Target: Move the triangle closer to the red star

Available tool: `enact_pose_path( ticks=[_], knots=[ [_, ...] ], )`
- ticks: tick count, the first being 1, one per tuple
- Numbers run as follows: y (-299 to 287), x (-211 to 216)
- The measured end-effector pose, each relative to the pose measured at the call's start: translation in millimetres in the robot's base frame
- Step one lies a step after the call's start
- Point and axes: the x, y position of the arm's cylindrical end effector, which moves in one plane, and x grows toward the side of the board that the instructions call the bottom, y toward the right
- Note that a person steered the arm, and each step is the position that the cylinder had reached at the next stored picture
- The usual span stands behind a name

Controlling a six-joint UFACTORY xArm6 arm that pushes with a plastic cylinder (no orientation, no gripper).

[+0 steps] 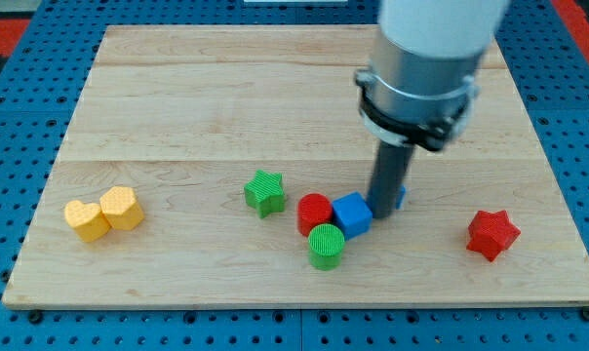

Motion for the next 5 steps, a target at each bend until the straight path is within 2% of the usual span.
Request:
enact_pose_path(
  ticks=[1,2,3,4,5],
  knots=[
    [-34,-20],
    [24,-31],
    [49,27],
    [14,53],
    [-39,52]
  ],
)
